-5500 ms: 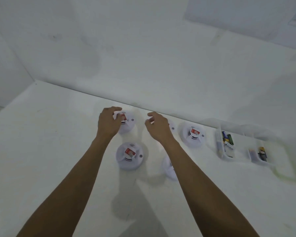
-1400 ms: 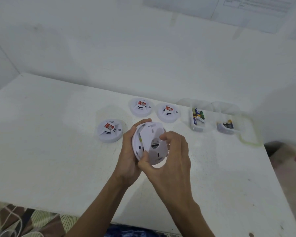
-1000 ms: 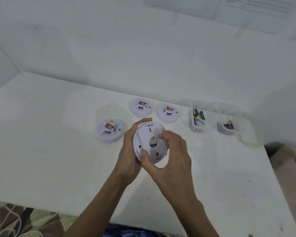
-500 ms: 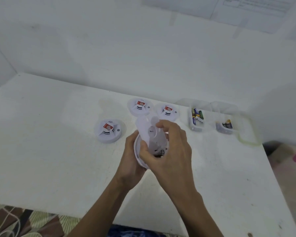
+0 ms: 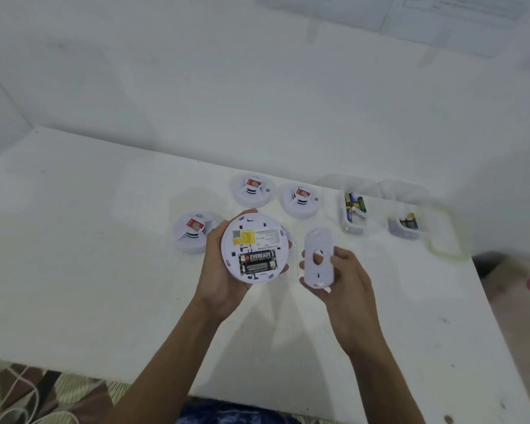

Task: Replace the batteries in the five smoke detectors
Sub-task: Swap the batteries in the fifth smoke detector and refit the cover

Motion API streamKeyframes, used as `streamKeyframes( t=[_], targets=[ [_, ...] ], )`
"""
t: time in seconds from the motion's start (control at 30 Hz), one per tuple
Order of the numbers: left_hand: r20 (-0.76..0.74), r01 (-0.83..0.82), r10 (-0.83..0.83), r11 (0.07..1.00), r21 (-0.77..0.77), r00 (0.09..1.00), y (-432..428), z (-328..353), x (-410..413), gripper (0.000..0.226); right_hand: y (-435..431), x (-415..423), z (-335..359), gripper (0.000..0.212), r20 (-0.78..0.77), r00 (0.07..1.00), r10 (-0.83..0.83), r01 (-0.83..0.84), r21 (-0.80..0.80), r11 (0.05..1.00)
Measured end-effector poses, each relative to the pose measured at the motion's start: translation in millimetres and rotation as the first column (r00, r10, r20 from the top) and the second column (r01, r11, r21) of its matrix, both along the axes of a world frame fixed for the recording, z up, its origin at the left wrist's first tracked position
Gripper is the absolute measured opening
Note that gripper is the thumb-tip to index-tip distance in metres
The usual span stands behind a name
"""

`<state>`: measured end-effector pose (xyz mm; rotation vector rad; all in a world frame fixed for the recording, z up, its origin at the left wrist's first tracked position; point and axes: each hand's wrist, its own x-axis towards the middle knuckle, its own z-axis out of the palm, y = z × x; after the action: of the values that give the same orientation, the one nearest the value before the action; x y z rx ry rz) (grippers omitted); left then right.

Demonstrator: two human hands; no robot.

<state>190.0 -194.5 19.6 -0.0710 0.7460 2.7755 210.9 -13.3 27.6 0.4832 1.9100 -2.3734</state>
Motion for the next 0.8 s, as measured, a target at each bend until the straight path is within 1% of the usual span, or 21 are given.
streamKeyframes(
  t=[0.03,0.07,0.17,0.2,0.23,0.27,0.3,0.33,0.37,0.47,0.57,0.6,0.67,0.73,0.77,0.8],
  targets=[
    [-0.004,-0.003,0.003,1.000,0.000,1.000,0.1,-1.2,-0.4,0.042,3.0,-0.5,-6.7,0.014,0.060,0.998,0.001,0.002,-0.059,0.998],
    [-0.008,-0.004,0.004,1.000,0.001,1.000,0.3,-1.5,-0.7,0.044,5.4,-0.5,-13.4,0.014,0.095,0.995,0.014,-0.009,-0.051,0.999],
    [-0.011,0.014,-0.014,1.000,0.016,1.000,-0.1,-1.4,-1.3,0.044,10.7,1.4,-41.1,0.011,0.112,0.994,-0.008,0.000,0.072,0.997],
    [-0.011,0.018,-0.018,1.000,0.024,1.000,-0.4,-1.0,-1.3,0.043,11.3,1.9,-49.9,0.012,0.109,0.994,-0.027,0.011,0.141,0.990],
    [-0.007,0.019,-0.019,0.999,0.026,1.000,-0.3,-0.5,-1.2,0.043,11.7,1.9,-57.3,0.013,0.097,0.995,-0.037,0.012,0.251,0.968],
    [-0.011,0.020,-0.019,0.999,0.036,1.000,-0.4,-0.8,-1.0,0.043,12.2,1.4,-63.3,0.013,0.094,0.995,-0.036,-0.003,0.383,0.924],
    [-0.013,0.023,-0.023,0.999,0.041,1.000,-0.1,-0.3,-0.7,0.043,12.4,1.2,-68.8,0.014,0.104,0.994,-0.035,-0.023,0.509,0.861],
    [-0.017,0.027,-0.026,0.999,0.042,0.999,0.1,0.2,-0.3,0.043,12.1,0.5,-73.0,0.015,0.117,0.993,-0.033,-0.047,0.616,0.786],
    [-0.020,0.031,-0.030,0.999,0.041,0.999,0.1,0.8,0.1,0.042,12.9,0.4,-78.9,0.016,0.132,0.991,-0.029,-0.072,0.691,0.719],
    [-0.027,0.050,-0.049,0.998,0.049,0.998,-1.0,0.1,1.3,0.043,15.9,1.5,-95.1,0.020,0.153,0.986,-0.066,-0.086,0.807,0.584],
    [-0.009,0.064,-0.064,0.997,0.052,0.998,-1.9,-2.1,0.4,0.048,22.1,5.5,-108.3,0.017,0.052,0.995,-0.087,-0.016,0.929,0.369],
    [-0.010,0.069,-0.068,0.996,0.052,0.998,-2.4,-3.1,0.2,0.050,24.3,6.5,-110.4,0.016,0.028,0.995,-0.091,0.002,0.950,0.313],
    [-0.025,0.095,-0.094,0.993,0.069,0.995,-2.7,-5.1,0.9,0.053,28.4,7.5,-115.5,0.018,0.023,0.997,-0.078,-0.003,0.969,0.246],
    [-0.045,0.138,-0.134,0.985,0.104,0.990,-3.4,-5.0,1.2,0.054,29.1,7.3,-115.5,0.020,0.035,0.998,-0.047,-0.024,0.977,0.212],
    [-0.062,0.155,-0.149,0.982,0.104,0.987,-3.4,-5.4,0.3,0.055,27.3,6.6,-110.7,0.021,0.028,0.999,-0.036,-0.019,0.974,0.224],
    [-0.109,0.174,-0.163,0.979,0.108,0.981,-3.0,-6.0,-1.0,0.057,25.0,5.6,-104.1,0.022,0.004,1.000,-0.019,0.002,0.966,0.259]
  ],
)
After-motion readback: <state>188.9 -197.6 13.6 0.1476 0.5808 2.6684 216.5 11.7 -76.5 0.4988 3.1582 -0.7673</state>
